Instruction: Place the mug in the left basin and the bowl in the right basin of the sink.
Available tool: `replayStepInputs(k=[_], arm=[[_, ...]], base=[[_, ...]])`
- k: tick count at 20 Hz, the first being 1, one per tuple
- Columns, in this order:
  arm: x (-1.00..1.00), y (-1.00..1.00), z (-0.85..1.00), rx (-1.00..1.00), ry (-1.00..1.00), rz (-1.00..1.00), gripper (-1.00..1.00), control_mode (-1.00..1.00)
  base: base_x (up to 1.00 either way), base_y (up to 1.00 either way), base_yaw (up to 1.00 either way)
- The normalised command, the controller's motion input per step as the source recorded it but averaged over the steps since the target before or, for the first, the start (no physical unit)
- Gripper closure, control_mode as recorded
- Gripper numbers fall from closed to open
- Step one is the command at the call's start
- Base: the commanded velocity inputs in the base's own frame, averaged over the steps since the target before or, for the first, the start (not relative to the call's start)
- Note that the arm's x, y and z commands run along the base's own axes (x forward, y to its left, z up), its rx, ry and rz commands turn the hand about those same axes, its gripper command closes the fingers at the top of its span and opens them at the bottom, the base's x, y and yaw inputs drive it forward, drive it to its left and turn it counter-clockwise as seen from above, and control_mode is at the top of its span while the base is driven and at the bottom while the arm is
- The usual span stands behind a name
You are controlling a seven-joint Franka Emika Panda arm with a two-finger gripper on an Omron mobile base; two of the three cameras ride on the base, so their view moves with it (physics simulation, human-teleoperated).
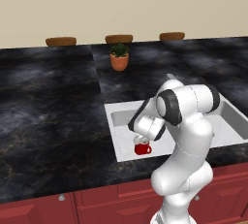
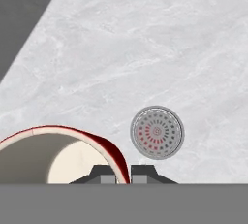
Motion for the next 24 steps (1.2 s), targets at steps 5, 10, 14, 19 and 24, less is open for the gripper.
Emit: replayStepInputs(k=[5, 10, 14, 19, 24], arm=[[0.0, 0.0, -0.08, 0.0, 0.0, 0.0, 1.0, -1.0], [0.0, 0.0, 0.0, 0.0, 0.0, 0.0, -1.0, -1.0], [0.0, 0.0, 0.0, 0.0, 0.0, 0.0, -1.0, -1.0], [0.05, 0.0, 0.33, 0.0, 0.0, 0.0, -1.0, -1.0], [-0.03, 0.0, 0.65, 0.0, -0.02, 0.0, -1.0, -1.0]], base=[[0.0, 0.0, 0.0], [0.0, 0.0, 0.0], [0.0, 0.0, 0.0], [0.0, 0.0, 0.0], [0.0, 0.0, 0.0]])
